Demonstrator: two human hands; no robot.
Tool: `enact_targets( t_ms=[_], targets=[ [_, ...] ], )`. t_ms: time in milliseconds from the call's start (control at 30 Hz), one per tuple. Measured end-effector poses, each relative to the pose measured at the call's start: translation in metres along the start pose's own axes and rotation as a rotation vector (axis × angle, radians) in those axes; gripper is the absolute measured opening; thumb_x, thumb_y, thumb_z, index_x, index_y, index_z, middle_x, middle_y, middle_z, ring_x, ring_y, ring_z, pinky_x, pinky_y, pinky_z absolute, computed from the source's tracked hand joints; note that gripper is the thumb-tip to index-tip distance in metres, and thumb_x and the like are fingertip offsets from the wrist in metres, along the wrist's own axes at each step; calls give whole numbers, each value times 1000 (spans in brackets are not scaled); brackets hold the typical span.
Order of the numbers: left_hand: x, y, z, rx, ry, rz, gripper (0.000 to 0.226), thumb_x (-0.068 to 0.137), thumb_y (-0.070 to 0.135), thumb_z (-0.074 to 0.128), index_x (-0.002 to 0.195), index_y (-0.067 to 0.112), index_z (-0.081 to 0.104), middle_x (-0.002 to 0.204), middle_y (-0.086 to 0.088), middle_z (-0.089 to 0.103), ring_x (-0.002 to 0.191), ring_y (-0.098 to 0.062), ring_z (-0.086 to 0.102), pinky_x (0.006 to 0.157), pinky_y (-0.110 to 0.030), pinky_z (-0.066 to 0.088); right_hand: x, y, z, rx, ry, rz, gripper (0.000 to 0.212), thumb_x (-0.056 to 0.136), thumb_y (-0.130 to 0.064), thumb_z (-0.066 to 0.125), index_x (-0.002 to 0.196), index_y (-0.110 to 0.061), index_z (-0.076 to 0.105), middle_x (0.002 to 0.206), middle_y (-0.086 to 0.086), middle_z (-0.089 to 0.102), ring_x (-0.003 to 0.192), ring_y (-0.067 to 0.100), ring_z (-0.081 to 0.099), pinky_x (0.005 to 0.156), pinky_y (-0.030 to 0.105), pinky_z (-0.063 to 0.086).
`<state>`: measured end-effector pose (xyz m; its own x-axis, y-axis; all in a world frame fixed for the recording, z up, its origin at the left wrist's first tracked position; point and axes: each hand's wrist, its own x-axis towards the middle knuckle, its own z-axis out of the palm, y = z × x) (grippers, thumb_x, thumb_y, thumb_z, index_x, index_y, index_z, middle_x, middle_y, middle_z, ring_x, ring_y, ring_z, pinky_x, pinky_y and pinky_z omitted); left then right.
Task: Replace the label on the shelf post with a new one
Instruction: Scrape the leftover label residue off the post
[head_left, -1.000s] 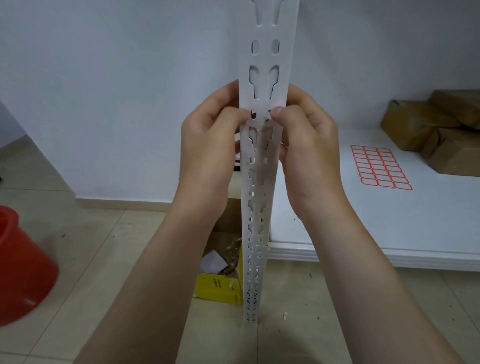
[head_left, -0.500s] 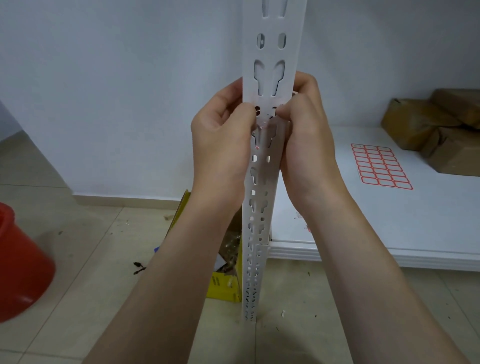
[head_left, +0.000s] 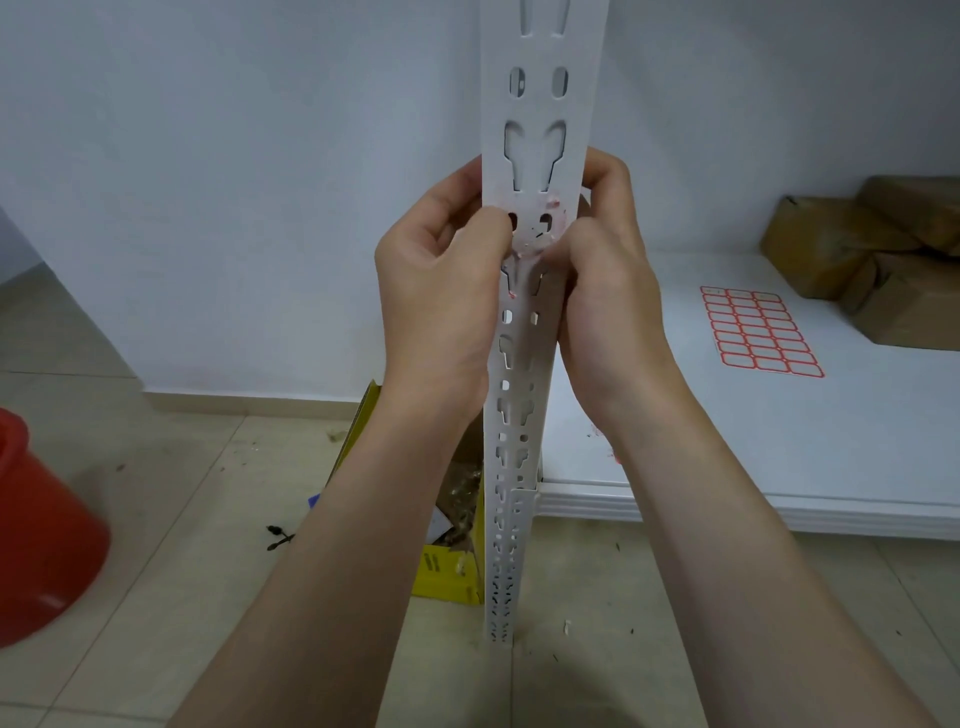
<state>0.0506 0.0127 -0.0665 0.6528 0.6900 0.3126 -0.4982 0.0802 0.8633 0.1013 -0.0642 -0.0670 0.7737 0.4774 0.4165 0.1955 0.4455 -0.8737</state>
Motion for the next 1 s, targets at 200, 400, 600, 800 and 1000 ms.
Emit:
enact_targets(
  t_ms=[200,400,600,800,1000],
  targets=[
    [-2,3,0,-36,-19,-25,34,95,-3,51,121,1,73,112,-21,76,83,-20,68,77,-36,57,4,2,1,42,-27,12,27,89,-18,43,111,-25,56,106,4,69,85,19,67,64,32,56],
    [2,-2,-2,-45,-15,-14,46,91,-15,44,127,-2,70,117,-21,76,87,-19,70,79,-35,59,2,4,-2,16,-14,-23,37,83,-9,45,115,-24,58,101,1,68,79,10,65,62,22,52],
    [1,-2,0,-54,-30,-14,36,95,-7,48,122,-5,71,100,-16,76,77,-16,66,71,-30,57,4,5,-1,39,-36,-10,30,87,-17,42,113,-23,56,106,3,69,84,17,67,64,29,55],
    [2,-2,-2,-70,-40,-23,40,93,-12,45,123,-6,70,101,-16,75,80,-20,66,74,-35,55,4,6,-2,54,-32,-7,33,85,-16,44,113,-25,58,104,1,72,86,17,68,70,32,56],
    [1,-2,0,-45,-12,-17,40,91,-11,48,123,-3,71,104,-20,77,80,-16,67,72,-32,56,7,6,-2,7,-6,-6,30,86,-15,43,112,-23,57,102,6,70,83,21,65,67,33,53]
  ],
)
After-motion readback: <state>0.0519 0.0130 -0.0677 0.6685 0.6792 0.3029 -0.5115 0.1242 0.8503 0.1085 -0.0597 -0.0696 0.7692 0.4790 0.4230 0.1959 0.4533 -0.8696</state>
